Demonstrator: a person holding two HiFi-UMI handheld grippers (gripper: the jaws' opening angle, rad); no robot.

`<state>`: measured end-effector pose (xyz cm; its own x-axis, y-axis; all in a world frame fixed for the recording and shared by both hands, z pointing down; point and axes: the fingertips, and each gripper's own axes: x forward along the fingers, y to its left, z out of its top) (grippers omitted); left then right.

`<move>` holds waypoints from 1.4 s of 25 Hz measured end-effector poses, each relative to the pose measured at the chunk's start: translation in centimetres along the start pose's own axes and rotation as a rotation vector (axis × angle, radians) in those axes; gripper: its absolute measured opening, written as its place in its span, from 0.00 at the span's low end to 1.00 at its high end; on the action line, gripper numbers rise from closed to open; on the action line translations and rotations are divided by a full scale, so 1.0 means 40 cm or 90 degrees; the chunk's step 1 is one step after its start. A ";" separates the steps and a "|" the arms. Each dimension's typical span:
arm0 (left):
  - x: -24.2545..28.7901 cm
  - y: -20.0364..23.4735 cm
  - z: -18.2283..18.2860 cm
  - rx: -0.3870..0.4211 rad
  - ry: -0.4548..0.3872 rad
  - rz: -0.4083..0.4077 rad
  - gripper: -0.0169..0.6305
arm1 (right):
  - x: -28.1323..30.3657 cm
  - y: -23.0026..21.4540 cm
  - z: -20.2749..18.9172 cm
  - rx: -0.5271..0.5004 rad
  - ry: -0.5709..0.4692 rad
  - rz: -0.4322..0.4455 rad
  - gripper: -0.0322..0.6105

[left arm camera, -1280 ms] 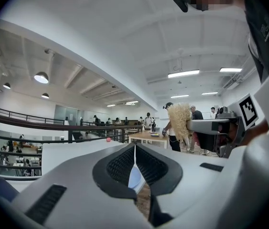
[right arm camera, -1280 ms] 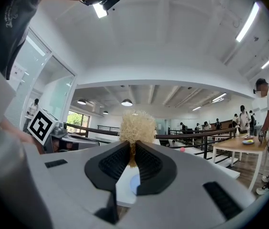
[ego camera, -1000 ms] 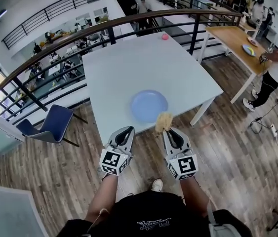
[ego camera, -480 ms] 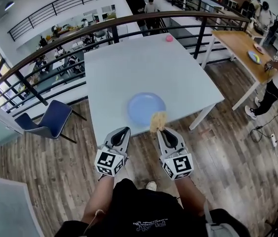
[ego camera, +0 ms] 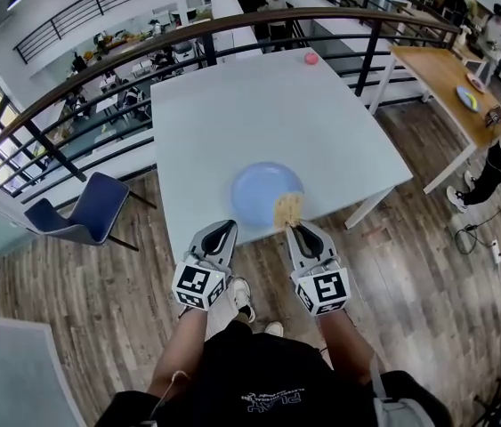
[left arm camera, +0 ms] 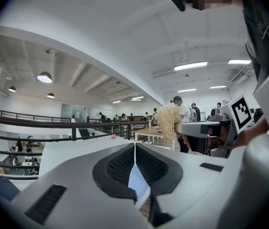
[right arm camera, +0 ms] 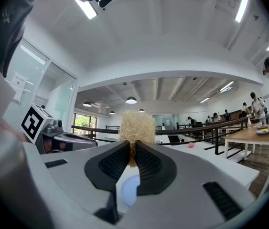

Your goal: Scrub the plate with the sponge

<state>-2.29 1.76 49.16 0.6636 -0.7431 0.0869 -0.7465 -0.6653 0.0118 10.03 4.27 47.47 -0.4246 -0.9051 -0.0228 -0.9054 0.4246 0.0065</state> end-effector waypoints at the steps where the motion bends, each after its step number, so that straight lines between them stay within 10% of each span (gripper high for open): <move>1: 0.008 0.009 -0.002 -0.001 0.001 -0.001 0.05 | 0.012 -0.005 -0.005 -0.001 0.003 -0.002 0.12; 35: 0.339 0.401 0.070 -0.025 -0.002 -0.091 0.05 | 0.480 -0.147 0.041 -0.026 0.049 -0.075 0.12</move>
<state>-5.13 -19.21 47.73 0.7630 -0.6416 0.0787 -0.6461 -0.7607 0.0626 7.19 -15.57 45.35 -0.3135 -0.9482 0.0513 -0.9476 0.3159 0.0485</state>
